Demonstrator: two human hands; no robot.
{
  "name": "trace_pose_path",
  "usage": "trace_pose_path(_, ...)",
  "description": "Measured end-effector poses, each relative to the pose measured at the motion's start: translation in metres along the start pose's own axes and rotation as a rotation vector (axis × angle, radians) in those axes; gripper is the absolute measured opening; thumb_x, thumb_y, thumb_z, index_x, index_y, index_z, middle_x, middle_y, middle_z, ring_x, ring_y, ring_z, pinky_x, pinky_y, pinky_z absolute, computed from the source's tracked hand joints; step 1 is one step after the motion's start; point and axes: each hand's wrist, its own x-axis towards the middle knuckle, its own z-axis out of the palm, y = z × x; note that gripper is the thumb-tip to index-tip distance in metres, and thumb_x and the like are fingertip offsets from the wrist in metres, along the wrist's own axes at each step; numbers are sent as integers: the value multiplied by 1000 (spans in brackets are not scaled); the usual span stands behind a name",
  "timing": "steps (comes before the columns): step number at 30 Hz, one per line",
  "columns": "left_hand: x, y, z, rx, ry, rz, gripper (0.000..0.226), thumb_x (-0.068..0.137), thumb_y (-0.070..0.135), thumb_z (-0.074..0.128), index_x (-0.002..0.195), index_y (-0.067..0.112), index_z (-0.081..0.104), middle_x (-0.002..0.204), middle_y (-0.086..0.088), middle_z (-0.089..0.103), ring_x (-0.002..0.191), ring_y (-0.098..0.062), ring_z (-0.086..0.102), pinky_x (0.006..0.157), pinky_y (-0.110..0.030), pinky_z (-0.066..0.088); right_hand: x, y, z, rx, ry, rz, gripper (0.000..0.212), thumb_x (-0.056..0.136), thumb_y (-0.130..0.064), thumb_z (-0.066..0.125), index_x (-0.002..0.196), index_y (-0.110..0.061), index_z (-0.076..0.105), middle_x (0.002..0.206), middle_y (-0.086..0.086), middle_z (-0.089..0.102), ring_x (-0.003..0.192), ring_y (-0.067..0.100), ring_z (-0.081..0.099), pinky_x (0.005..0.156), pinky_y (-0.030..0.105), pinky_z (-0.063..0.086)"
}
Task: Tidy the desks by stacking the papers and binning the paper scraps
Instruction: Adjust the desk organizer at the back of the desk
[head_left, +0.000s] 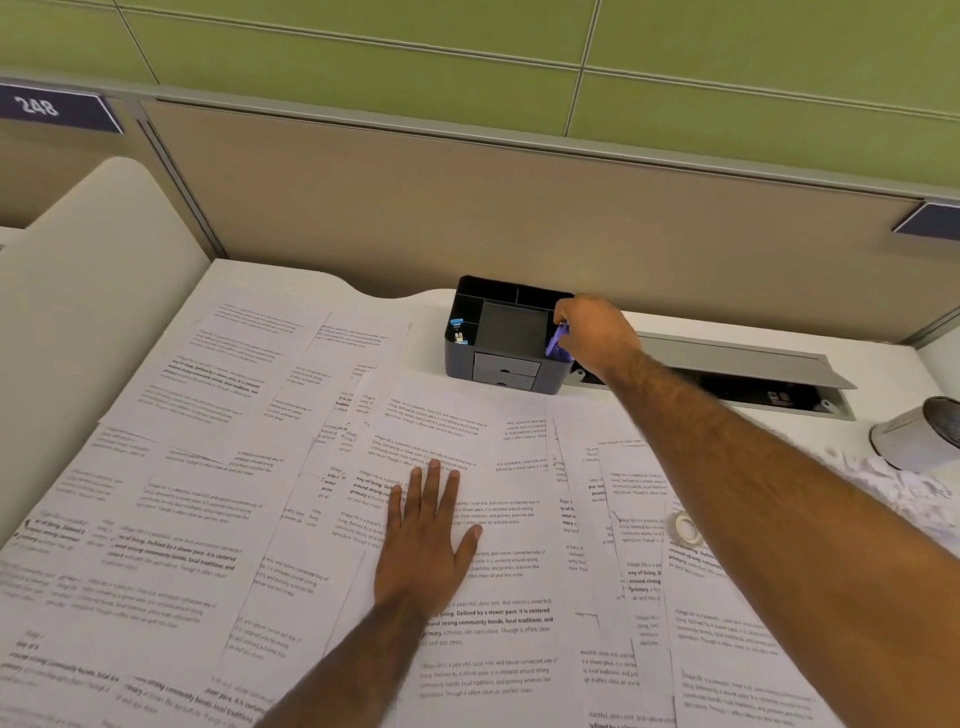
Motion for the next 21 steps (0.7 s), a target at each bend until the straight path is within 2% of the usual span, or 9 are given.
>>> trace_pose_path(7,0,-1,0,-18,14,-1,78,97,70,2,161,28,-12,169,0,-21,157,-23,-16,126,-51,3,4,-4,9,-136,-47,-56,19,84,-6,66,100,-17,67,99,9,68,87,28,63,76,38,55)
trace_pose_path(11,-1,-1,1,-15,15,4,78,97,70,1,161,29,-12,169,1,-21,156,-22,-16,125,-51,3,5,-5,16,-167,-56,-47,19,88,-5,62,102,-17,66,102,9,67,100,30,58,79,38,45)
trace_pose_path(16,0,-2,5,9,4,-9,77,100,68,11,161,28,-12,169,0,-21,156,-22,-18,125,-50,2,5,-6,23,-167,-66,-32,17,90,-4,59,100,-17,64,104,11,66,106,31,53,87,40,43)
trace_pose_path(21,1,-2,5,17,11,-5,77,100,68,14,161,29,-14,169,1,-22,156,-22,-18,125,-50,-1,-4,-4,23,-57,-69,22,28,91,-3,50,111,-15,66,110,14,61,104,34,55,88,42,49)
